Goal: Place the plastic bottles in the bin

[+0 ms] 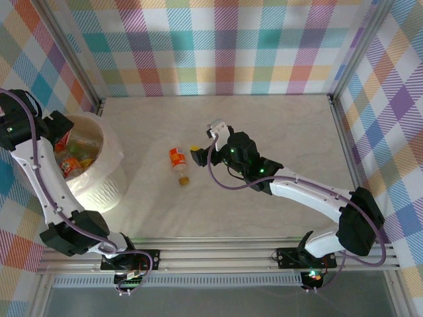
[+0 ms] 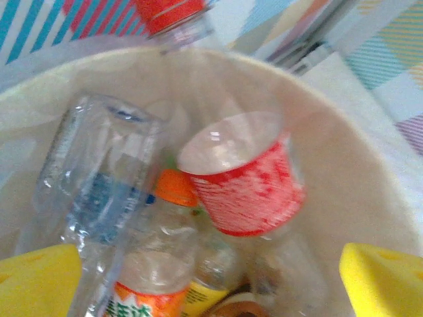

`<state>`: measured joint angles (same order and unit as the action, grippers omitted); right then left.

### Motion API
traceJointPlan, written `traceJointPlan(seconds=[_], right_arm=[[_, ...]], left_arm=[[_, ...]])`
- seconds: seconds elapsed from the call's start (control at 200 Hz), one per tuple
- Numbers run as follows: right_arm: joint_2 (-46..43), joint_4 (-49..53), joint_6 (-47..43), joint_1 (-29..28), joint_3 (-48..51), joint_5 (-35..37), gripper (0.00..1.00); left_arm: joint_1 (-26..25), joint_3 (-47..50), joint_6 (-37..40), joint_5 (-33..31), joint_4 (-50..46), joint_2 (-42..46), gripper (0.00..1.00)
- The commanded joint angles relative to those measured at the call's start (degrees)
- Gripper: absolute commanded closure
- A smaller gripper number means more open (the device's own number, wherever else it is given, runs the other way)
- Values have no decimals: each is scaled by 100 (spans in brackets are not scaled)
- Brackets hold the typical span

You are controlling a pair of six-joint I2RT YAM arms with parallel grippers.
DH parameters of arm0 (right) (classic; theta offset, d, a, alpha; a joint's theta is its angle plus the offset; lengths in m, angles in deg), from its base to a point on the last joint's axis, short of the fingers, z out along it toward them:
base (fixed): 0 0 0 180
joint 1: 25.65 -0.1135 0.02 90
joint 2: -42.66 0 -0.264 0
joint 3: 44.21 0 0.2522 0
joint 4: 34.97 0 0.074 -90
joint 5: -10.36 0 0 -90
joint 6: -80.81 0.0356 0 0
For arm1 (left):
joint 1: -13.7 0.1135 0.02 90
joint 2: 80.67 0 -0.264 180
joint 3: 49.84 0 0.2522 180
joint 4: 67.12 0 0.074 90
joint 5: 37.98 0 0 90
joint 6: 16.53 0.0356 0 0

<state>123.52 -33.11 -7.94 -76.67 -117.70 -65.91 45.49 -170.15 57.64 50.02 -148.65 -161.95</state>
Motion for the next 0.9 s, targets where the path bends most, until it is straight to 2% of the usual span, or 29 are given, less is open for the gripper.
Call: traceJointPlan(seconds=[0.0, 0.07, 0.13, 0.435, 0.54, 0.7, 0.895], right_arm=[[-77, -238, 196, 22, 124, 230, 0], [-151, -395, 253, 19, 235, 376, 0], [-212, -477, 278, 22, 307, 485, 0], [-846, -656, 775, 22, 838, 998, 0], [-1117, -902, 874, 48, 1190, 1201, 0], [-1343, -473, 1126, 76, 1298, 1505, 0], [-1720, -365, 1181, 90, 1544, 1622, 0]], left_arm=[[-269, -366, -189, 517, -16, 509, 0], [-562, -288, -351, 885, 210, 723, 0], [-1000, -240, -450, 948, 342, 818, 0], [-3748, 599, -1027, 17, 1413, 867, 0], [-4416, 1173, -1193, -58, 1959, 732, 0], [-5174, 1479, -1294, -649, 1896, 87, 0], [-5454, 2055, -1626, -863, 2128, -607, 0]])
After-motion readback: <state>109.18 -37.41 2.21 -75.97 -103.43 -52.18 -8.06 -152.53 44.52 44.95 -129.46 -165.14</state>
